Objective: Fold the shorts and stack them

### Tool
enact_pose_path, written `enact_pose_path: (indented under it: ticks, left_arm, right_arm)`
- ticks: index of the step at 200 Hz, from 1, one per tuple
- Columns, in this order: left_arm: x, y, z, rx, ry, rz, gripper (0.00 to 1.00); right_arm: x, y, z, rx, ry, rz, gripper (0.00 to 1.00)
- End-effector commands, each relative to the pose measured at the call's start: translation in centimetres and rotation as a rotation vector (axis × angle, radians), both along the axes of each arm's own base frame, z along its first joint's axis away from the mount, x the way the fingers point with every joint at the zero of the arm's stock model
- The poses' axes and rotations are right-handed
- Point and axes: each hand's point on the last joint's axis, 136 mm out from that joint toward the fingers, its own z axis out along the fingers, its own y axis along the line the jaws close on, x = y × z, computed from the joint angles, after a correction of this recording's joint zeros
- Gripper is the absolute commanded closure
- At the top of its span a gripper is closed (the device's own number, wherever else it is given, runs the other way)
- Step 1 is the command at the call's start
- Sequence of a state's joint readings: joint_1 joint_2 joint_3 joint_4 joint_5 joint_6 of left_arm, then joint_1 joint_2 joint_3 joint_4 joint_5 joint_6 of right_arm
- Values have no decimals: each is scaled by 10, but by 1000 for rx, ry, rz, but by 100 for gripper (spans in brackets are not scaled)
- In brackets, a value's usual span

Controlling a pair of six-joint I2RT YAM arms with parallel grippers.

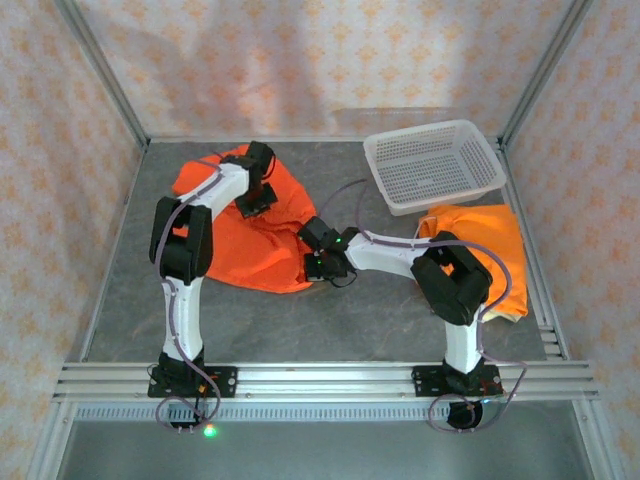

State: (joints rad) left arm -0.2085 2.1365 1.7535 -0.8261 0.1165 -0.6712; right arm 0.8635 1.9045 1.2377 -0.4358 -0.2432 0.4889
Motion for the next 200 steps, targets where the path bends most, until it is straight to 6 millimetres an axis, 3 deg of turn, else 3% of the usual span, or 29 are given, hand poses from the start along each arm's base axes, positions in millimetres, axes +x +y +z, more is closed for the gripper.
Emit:
enact_pose_path:
  ticks: [1,24,53,85,116,143,157,171,186,200]
  left_arm:
    - [21,1,103,-25,-193,-18,100]
    - [35,-12,148,-87,-279,-18,100]
    - [55,-49,174,-150,-350,-52,100]
    - [74,-116,151,-194,-335,-115,100]
    - [95,-182,108,-272,-355,-130,97]
    - [111,-216,89,-300,-423,-149,77]
    - [119,-213,99,-292,-460,-152,60]
    - [124,-195,134,-238,-535,-167,39]
    - [122,-163,178,-142,-609,-176,18]
    - [116,-123,210,-53,-643,-162,8]
  right_arm:
    - [-1,-3,16,16,-40,8,100]
    - [-8,-11,23,31,-43,-7,100]
    - [-20,-21,25,66,-25,-49,100]
    - [-28,-39,21,50,-22,-112,100]
    - [-36,-55,10,17,-4,-156,100]
    - [-42,-73,2,-37,4,-201,100]
    - [-45,-84,-1,-56,9,-233,100]
    - [-48,-95,-3,-59,22,-266,100]
    - [-51,-108,-3,-52,38,-298,100]
    - [-54,-118,-2,-43,57,-322,99]
